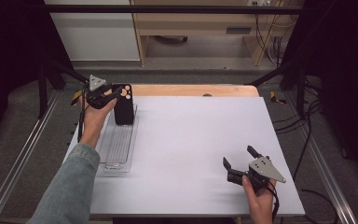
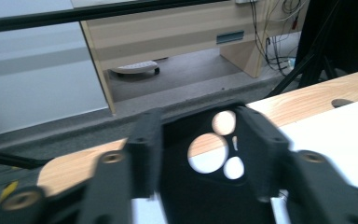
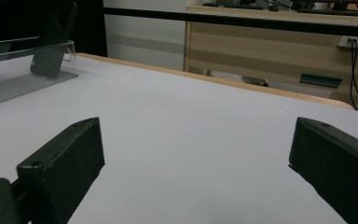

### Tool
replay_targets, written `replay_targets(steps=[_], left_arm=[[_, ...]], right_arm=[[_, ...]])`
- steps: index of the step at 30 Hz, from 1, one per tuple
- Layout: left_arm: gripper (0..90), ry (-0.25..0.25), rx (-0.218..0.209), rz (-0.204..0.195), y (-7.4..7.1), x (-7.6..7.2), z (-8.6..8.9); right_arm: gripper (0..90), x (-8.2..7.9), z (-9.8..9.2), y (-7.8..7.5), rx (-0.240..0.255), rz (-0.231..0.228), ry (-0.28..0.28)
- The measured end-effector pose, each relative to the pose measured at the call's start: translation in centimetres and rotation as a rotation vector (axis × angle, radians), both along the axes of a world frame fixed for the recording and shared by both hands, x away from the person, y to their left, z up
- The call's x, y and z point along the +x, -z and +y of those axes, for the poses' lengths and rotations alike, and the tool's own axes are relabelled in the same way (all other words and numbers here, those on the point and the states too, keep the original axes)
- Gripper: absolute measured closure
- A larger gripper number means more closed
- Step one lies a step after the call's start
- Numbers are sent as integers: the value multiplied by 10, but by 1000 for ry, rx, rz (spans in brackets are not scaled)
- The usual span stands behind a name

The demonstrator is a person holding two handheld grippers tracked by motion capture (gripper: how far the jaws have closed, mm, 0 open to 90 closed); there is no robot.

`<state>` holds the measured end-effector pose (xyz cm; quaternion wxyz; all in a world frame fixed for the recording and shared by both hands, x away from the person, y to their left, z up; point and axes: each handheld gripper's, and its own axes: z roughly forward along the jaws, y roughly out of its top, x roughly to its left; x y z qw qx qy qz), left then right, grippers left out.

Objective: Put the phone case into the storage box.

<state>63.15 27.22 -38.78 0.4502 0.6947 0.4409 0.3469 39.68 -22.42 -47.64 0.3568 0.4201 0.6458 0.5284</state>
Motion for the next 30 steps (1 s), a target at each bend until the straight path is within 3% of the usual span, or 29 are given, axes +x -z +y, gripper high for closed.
replay_targets(steps=[4,10,23,30], left_arm=[[373,3,19,-11,-5,-8,-4],[297,25,7,-14,-10,-20,-11],[143,74,-44,43,-12,-35,-24],[92,114,-28,63,-11,-42,-36]], right_arm=[[34,-1,1,0,0,-1,-2],[34,-1,1,-1,0,-5,-4],[34,-1,2,-1,0,-4,-4],[33,-1,2,-1,-1,-5,-6]])
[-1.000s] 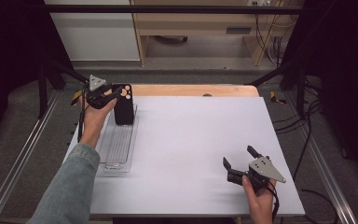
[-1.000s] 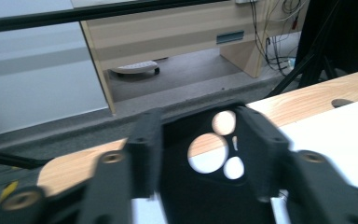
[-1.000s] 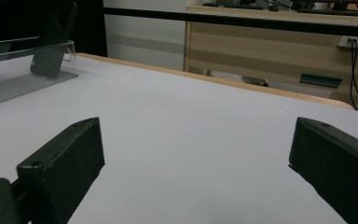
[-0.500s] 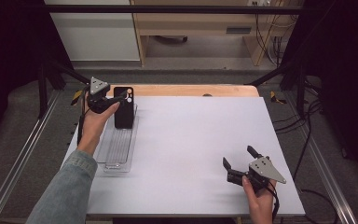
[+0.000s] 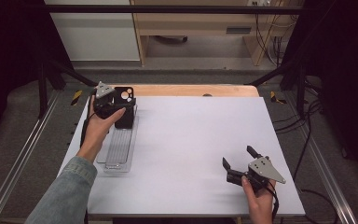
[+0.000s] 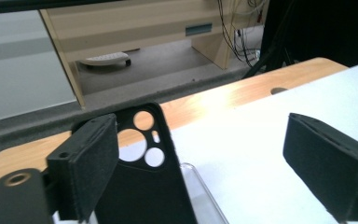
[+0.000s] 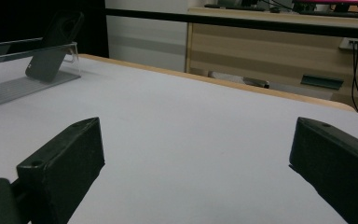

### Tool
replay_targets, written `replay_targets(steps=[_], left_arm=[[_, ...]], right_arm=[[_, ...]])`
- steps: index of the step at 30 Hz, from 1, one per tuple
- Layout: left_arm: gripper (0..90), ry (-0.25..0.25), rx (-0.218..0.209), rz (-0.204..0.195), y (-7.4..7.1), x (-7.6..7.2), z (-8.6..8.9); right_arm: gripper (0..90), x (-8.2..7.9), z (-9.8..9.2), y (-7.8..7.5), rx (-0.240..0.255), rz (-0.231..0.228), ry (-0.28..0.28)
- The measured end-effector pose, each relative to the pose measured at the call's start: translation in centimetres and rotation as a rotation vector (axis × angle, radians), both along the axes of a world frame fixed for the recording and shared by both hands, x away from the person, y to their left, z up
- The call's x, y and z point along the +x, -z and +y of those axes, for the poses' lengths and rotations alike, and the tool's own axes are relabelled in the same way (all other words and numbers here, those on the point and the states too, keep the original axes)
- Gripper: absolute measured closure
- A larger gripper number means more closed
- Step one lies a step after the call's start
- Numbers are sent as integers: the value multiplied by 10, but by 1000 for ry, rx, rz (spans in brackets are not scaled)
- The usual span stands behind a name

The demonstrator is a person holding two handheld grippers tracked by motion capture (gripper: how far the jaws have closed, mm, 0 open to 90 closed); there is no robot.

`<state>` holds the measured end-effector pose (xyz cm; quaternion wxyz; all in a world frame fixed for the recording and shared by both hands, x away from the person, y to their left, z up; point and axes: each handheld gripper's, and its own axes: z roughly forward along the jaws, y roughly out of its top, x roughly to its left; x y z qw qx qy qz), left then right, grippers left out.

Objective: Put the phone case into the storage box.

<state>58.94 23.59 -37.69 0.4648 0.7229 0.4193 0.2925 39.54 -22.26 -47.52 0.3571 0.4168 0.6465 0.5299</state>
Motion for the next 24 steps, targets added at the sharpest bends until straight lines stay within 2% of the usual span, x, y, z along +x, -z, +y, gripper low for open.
replay_targets(steps=[3,14,18,24], left_arm=[[87,17,16,-7,-1,-2,-5],[67,50,14,-6,-3,-7,-19],[60,51,7,-14,-5,-9,-19],[54,49,-37,-20,-6,-14,-16]], right_arm=[[33,0,0,0,2,-1,1],[33,-1,-1,-1,6,-3,1],[32,-1,-1,-1,8,-5,1],[30,-1,-1,-2,9,-6,-2]])
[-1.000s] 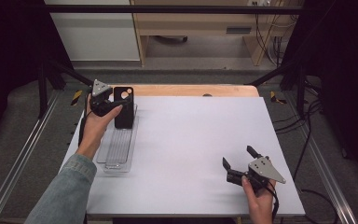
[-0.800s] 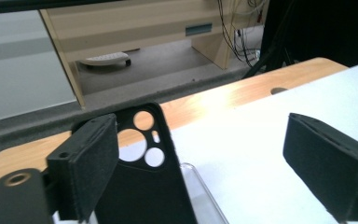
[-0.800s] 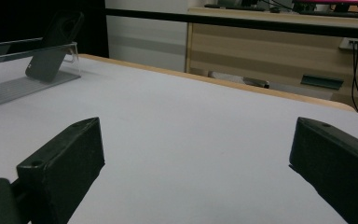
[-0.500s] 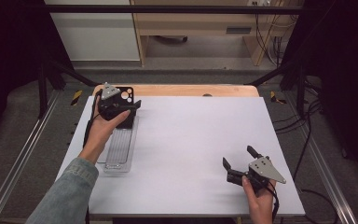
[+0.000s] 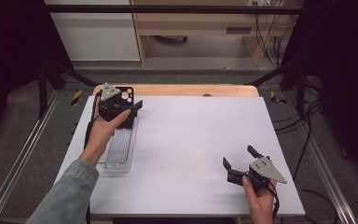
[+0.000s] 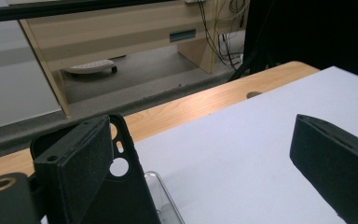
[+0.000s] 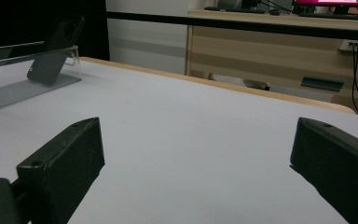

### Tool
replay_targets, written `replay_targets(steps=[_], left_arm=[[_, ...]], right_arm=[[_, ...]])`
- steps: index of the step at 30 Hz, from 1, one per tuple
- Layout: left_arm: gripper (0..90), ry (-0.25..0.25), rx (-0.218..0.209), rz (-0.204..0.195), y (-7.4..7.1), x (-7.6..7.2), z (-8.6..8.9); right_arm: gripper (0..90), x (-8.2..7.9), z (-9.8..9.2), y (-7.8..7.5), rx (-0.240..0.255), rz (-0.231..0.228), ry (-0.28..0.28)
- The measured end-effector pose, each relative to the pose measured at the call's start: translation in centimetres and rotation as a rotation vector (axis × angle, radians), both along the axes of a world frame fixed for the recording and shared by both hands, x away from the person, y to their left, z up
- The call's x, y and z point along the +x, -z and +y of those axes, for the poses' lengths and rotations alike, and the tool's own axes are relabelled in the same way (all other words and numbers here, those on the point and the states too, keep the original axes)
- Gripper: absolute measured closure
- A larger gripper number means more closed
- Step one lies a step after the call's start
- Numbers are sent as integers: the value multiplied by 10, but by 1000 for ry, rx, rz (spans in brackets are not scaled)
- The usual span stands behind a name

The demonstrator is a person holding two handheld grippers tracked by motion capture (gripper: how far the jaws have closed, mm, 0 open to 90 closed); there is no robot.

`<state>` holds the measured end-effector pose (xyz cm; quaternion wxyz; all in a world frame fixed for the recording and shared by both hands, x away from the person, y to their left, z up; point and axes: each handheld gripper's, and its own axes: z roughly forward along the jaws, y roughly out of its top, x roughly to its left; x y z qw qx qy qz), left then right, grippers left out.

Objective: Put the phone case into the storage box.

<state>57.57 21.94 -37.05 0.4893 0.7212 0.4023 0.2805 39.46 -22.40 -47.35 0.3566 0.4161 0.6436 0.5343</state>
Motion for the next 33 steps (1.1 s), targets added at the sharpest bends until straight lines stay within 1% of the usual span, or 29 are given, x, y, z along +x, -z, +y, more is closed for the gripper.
replay_targets(steps=[3,8,11,14,17,18,19,22,24,26,28,31,33], left_arm=[[53,1,-9,0,0,-3,-1],[49,10,-13,-13,-3,-8,-3],[48,19,-33,-12,-4,-11,-4],[48,25,-31,-12,-5,-14,-6],[48,27,-46,-9,-5,-21,-7],[48,26,-44,-7,-5,-22,-7],[48,23,-42,-4,-6,-24,-7],[48,13,-62,0,-9,-32,-8],[48,7,-58,-4,-12,-38,-7],[48,5,-65,3,-13,-44,-7],[48,0,-52,5,-15,-51,-6],[48,-9,-59,8,-19,-62,-3],[48,-6,-56,4,-21,-67,-2]], right_arm=[[30,0,0,0,2,0,0],[30,-1,0,-1,4,0,-3],[30,-1,0,-1,3,0,-3],[30,0,0,0,7,2,-1],[30,-1,0,-1,6,2,-3],[30,-1,0,-1,6,2,-3],[30,-1,0,-1,5,3,-2],[29,0,-1,0,13,7,1],[29,0,-1,-1,18,5,1],[29,0,-1,-1,24,5,0],[29,0,-2,-1,31,6,-1],[29,0,-2,-1,32,7,-1],[29,0,-2,-1,33,11,0]])
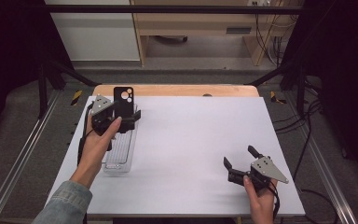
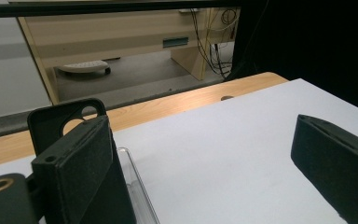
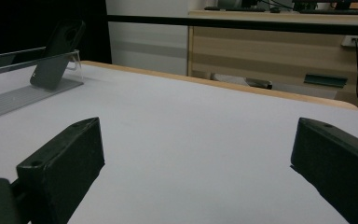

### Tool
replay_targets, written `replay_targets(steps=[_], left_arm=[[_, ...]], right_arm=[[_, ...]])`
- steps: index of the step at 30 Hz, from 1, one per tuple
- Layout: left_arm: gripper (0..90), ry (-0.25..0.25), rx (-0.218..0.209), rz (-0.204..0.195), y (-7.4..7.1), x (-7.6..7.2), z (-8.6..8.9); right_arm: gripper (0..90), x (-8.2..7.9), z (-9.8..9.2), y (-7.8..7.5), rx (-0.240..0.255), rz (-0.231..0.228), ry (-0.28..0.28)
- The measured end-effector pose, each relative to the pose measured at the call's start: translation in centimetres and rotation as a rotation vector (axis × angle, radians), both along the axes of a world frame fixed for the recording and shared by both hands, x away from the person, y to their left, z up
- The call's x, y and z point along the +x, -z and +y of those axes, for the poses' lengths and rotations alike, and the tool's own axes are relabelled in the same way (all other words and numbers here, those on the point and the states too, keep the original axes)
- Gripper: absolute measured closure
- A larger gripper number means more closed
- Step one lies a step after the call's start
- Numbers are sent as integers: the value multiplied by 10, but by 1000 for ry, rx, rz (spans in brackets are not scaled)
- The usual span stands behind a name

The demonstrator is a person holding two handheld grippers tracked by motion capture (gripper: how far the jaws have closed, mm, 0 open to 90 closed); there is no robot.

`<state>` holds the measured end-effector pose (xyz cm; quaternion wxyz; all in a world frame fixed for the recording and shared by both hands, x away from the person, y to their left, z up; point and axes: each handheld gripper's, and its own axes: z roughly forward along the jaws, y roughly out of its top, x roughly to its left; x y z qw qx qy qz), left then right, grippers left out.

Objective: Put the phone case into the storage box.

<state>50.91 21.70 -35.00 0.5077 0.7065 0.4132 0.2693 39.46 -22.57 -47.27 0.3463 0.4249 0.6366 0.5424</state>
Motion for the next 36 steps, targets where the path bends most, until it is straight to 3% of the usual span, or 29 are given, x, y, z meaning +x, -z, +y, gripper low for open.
replay_targets(steps=[5,12,16,36], left_arm=[[48,16,-28,-16,-2,-7,2],[48,9,-79,-100,-10,-17,8],[48,0,-105,-121,-11,-24,12],[44,-15,-151,-200,-13,-62,41]], right_arm=[[28,1,1,2,-2,10,0],[29,0,4,3,-14,14,-8],[28,0,4,3,-13,17,-11],[29,0,4,3,-12,16,-13]])
